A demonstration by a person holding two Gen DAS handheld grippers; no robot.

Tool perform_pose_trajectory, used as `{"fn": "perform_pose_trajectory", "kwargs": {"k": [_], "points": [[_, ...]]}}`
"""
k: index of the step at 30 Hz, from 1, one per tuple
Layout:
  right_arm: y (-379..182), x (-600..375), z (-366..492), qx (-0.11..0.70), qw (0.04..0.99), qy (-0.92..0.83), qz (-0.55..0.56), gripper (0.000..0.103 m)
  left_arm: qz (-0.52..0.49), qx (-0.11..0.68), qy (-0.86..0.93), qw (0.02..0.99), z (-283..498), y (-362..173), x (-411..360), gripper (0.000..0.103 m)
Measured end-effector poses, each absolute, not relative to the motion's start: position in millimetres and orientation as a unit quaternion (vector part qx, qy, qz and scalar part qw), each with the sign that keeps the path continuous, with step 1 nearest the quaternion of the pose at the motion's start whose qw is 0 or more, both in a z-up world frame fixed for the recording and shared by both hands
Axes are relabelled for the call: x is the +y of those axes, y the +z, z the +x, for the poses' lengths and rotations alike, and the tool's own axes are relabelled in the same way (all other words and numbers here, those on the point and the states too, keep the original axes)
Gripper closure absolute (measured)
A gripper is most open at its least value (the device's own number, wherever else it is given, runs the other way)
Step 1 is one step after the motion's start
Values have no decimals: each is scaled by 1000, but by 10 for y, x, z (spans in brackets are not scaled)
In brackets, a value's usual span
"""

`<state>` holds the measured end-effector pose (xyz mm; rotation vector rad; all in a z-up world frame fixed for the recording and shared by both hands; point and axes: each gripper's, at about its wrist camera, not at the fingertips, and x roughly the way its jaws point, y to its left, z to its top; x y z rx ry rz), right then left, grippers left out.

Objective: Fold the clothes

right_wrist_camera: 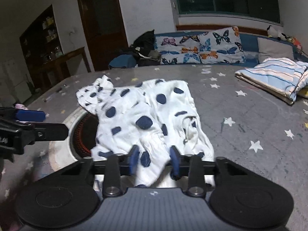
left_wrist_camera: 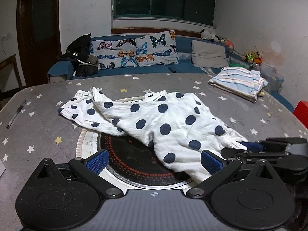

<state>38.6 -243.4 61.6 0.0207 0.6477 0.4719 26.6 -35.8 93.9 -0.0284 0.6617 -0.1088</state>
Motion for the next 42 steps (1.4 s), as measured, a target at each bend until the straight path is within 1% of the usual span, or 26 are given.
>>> {"fn": "perform_pose_trajectory", "kwargs": {"k": [2, 4, 8, 11, 16, 18, 19, 21, 22, 24, 26, 27, 30, 34, 36, 37, 39, 41, 42], "points": [[672, -2392, 296, 304, 922, 240, 1, 78, -20, 325, -59, 944, 267, 977, -365, 0], [723, -2325, 200, 292, 922, 255, -16, 82, -24, 323, -66, 944, 259, 1013, -381, 0], [791, -2153, -9, 278, 912, 298, -49, 87, -36, 326, -84, 941, 274, 1068, -419, 0], [795, -1997, -136, 275, 899, 334, -67, 90, -40, 342, -82, 935, 295, 1002, -403, 0], [753, -1792, -323, 273, 880, 380, -84, 91, -44, 370, -76, 925, 331, 875, -367, 2], [725, -1736, -376, 276, 873, 393, -87, 91, -46, 381, -73, 920, 345, 824, -352, 13], [715, -1717, -398, 278, 870, 398, -88, 91, -47, 387, -72, 918, 352, 798, -345, 16], [700, -1693, -431, 282, 864, 407, -90, 91, -51, 399, -68, 913, 364, 740, -318, 29], [694, -1686, -442, 284, 862, 410, -90, 91, -55, 405, -64, 910, 367, 704, -288, 33], [699, -1697, -462, 288, 860, 412, -88, 86, -65, 414, -59, 906, 362, 641, -217, 54], [726, -1742, -481, 288, 860, 414, -81, 81, -74, 420, -56, 903, 349, 586, -149, 62], [734, -1791, -461, 290, 863, 406, -77, 80, -77, 422, -54, 902, 335, 563, -119, 65], [724, -1963, -346, 297, 880, 365, -66, 80, -84, 424, -53, 900, 294, 526, -51, 67], [710, -2192, -192, 305, 899, 310, -51, 79, -86, 422, -48, 901, 233, 564, -51, 66], [703, -2307, -115, 309, 907, 281, -44, 79, -84, 418, -46, 904, 191, 594, -48, 58], [700, -2364, -76, 311, 911, 267, -40, 78, -83, 416, -44, 904, 170, 604, -44, 57], [693, -2478, 1, 314, 918, 239, -33, 72, -83, 414, -40, 906, 126, 618, -34, 48], [687, -2593, 78, 318, 924, 210, -25, 68, -82, 411, -39, 907, 87, 624, -30, 47], [666, -2637, 117, 321, 925, 202, -18, 68, -83, 411, -39, 907, 69, 627, -27, 47]]}}
